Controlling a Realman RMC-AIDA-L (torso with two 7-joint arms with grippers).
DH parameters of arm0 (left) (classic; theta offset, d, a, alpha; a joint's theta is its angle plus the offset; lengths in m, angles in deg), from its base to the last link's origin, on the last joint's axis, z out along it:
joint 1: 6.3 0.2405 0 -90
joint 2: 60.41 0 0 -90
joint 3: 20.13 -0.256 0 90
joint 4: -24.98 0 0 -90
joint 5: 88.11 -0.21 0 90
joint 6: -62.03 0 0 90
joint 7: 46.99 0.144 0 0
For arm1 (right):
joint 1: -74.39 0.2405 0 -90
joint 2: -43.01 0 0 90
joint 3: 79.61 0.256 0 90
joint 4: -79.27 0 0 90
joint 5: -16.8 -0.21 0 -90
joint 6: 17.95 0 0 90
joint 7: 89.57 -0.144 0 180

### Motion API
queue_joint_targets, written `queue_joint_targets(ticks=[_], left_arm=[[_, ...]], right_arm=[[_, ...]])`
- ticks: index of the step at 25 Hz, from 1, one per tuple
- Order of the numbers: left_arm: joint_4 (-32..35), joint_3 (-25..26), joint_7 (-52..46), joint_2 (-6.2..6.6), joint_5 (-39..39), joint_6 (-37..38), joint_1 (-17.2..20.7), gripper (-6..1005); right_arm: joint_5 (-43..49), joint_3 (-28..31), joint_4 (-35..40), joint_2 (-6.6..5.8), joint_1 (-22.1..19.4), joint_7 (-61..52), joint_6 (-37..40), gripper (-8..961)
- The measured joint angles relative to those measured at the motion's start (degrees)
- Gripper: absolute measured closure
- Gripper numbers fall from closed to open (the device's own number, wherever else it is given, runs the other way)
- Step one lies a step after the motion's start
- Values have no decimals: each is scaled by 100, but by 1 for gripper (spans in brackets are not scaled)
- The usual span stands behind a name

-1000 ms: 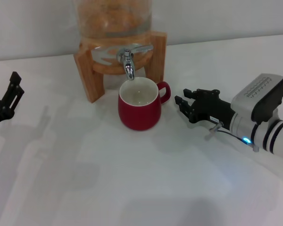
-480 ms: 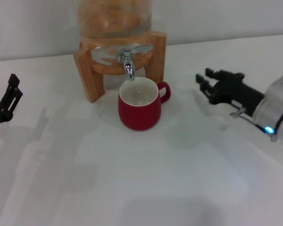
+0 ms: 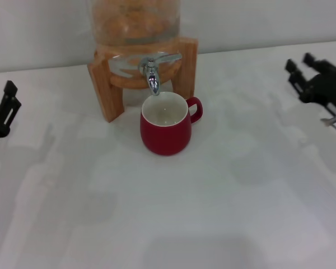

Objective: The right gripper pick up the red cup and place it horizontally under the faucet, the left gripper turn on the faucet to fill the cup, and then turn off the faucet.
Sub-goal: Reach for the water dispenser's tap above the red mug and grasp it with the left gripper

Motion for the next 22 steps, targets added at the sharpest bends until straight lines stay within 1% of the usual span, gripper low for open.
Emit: queue_joint_targets(ticks=[4, 10, 15, 17, 22], left_arm=[[-3, 88, 2, 4, 1, -7, -30, 201], [-10, 259, 15, 13, -3, 1, -36, 201], [-10, 410, 17, 13, -3, 8, -27, 201], [-10, 465, 18, 13, -2, 10, -22, 201], [-8, 554, 18, 12, 0, 127, -2, 201]], right_arm=[[-13, 371, -66, 22, -62, 4, 72, 525], [-56, 780, -158, 90, -124, 4, 169, 276], [-66, 971, -160, 145, -212, 8, 485, 97], [-65, 1059, -165, 170, -243, 8, 580, 99], [-68, 1120, -167, 178, -284, -3, 641, 102]])
